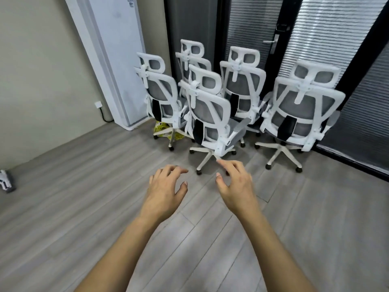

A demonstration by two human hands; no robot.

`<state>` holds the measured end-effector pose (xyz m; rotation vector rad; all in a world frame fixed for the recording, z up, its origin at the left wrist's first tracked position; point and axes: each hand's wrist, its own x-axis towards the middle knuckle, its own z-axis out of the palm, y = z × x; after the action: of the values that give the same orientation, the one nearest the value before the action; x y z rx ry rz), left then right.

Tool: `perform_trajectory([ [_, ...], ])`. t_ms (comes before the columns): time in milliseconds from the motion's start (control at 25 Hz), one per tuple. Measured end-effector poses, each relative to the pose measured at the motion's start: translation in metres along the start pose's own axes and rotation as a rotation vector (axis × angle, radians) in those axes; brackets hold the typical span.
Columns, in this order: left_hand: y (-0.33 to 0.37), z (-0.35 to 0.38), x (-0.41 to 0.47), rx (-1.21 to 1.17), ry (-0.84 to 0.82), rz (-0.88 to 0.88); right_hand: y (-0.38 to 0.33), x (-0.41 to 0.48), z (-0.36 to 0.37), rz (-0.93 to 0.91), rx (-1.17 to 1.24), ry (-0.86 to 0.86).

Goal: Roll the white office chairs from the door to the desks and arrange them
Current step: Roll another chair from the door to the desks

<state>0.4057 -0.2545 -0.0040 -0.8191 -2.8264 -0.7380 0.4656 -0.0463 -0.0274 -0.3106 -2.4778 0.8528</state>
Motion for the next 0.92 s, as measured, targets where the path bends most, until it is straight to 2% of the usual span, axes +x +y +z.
perform_trajectory([
  [280,-0.08,0.016,0.216,-0.015,0.04,-0.06,0.032,0.235,0.08,-0.029,-0.016,-0.06],
  [480,-0.151,0.041,0.386,-0.05,0.064,0.002,0.064,0.384,0.15,0.055,-0.023,-0.005],
  [680,-0.2,0.067,0.548,-0.067,0.01,0.086,0.087,0.511,0.207,0.148,-0.038,0.009],
  [920,-0.238,0.118,0.713,-0.028,-0.118,0.173,0.158,0.627,0.266,0.289,-0.108,0.065],
])
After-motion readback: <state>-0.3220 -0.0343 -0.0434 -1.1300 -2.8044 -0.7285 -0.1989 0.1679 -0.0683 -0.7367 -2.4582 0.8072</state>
